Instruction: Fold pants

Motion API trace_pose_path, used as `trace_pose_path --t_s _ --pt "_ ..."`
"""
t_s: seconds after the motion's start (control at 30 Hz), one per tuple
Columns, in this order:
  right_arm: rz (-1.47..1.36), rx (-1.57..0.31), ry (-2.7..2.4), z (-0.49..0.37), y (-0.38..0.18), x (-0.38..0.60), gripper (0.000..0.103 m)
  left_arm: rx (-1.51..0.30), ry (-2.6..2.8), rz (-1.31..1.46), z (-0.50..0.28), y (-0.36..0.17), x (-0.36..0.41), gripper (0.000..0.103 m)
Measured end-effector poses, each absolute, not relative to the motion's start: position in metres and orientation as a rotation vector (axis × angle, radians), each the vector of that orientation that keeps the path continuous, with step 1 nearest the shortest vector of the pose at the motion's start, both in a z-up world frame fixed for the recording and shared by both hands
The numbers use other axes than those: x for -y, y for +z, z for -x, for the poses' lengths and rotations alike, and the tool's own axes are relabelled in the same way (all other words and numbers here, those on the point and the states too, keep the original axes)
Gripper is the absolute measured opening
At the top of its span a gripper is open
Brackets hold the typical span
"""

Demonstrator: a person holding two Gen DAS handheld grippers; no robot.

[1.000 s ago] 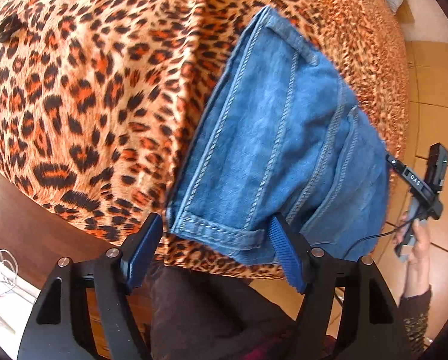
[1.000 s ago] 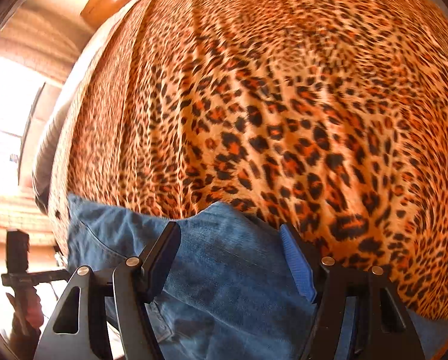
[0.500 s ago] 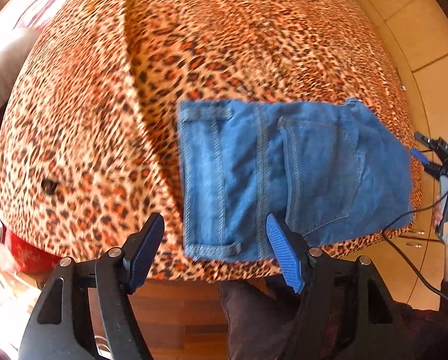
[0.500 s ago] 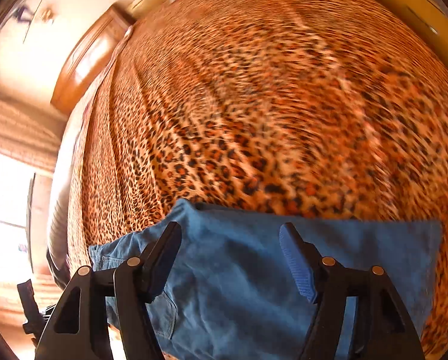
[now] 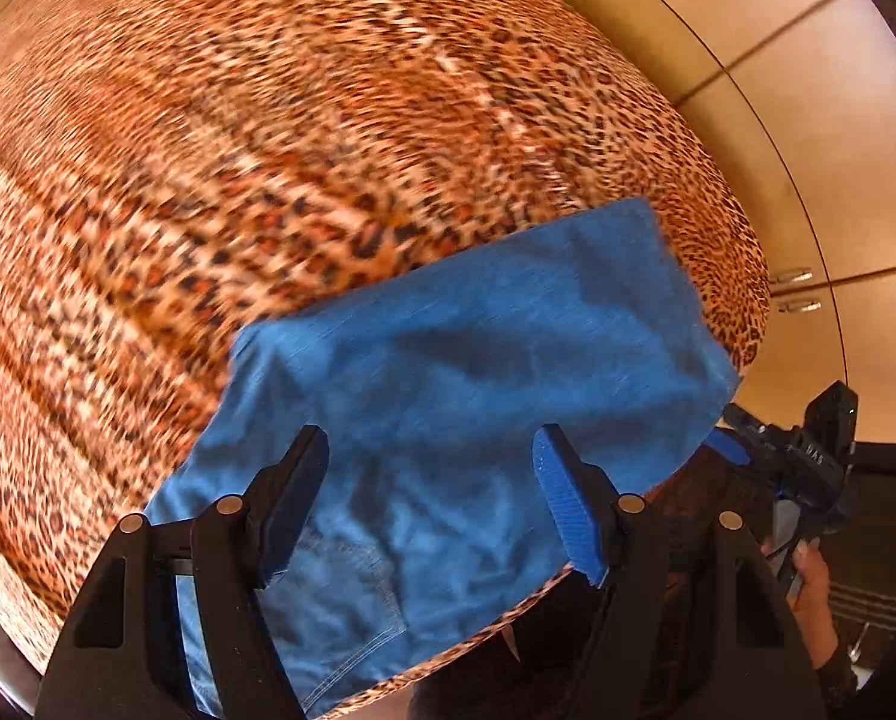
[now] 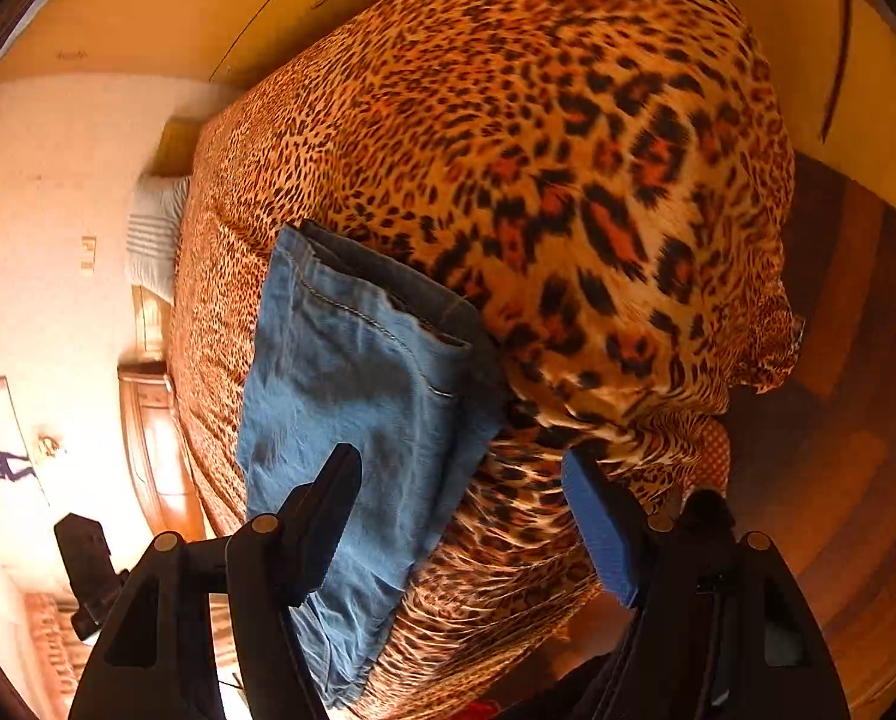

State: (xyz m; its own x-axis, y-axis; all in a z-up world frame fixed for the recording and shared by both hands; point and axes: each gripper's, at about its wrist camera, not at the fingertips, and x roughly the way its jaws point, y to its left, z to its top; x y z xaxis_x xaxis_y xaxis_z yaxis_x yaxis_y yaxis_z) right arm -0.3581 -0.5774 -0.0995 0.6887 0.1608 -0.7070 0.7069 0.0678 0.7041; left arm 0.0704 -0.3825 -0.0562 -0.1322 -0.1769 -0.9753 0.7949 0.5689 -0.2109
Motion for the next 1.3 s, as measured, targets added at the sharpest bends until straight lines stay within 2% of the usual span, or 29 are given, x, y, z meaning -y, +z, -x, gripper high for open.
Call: trace_pose_path --t_s 0.1,0.17,0.27,0.43,0.57,0.67,0.73,0.77,0.93,1.13,1.23,1.3 --pt "-1.516 -0.672 -0.409 0.359 -0.108 0.578 0.072 -1.483 -0.968 -0.653 -0.06 -0.064 0.454 0.07" --pt "-1.502 -0.609 -0.356 0.351 -0.105 0.582 0.08 -1.483 -0.984 -0.689 -0.057 -0.072 0.497 0.07" --pt "-1.484 -0.542 -0.256 0.339 -0.098 0.586 0.079 -1.531 -0.997 -0.702 -0.057 -0.09 0.55 0.07" --pt "-1.55 -0.573 -0.217 0.336 -0.124 0.593 0.079 -1.658 -1.019 -0.76 -0.05 -0.126 0.595 0.07" --pt "-1.601 -0.512 -0.154 0.341 -0.134 0.596 0.077 -1.668 -1.112 -0.949 -0.032 -0.152 0.617 0.071" --pt "-1.607 -0.503 -0.12 0.342 -0.14 0.598 0.078 -1.607 -1.183 -1.16 -0.01 -0.167 0.624 0.071" --pt "-1.609 -0.489 -0.103 0.348 -0.143 0.6 0.078 -1.548 -1.226 -1.273 0.005 -0.173 0.626 0.074" --pt "-1.609 -0.48 -0.096 0.351 -0.145 0.601 0.078 -1.528 -1.256 -1.305 0.012 -0.174 0.625 0.082" --pt "-1.588 -0.429 -0.108 0.375 -0.153 0.603 0.078 -1.399 -1.367 -1.442 0.039 -0.171 0.619 0.085" --pt "-1.551 -0.403 -0.129 0.382 -0.15 0.597 0.074 -1.326 -1.453 -1.452 0.062 -0.169 0.615 0.082" --pt "-1.554 -0.4 -0.138 0.386 -0.152 0.596 0.072 -1.25 -1.461 -1.429 0.076 -0.169 0.625 0.074" --pt "-1.555 -0.403 -0.147 0.388 -0.152 0.594 0.073 -1.287 -1.453 -1.399 0.077 -0.169 0.631 0.07"
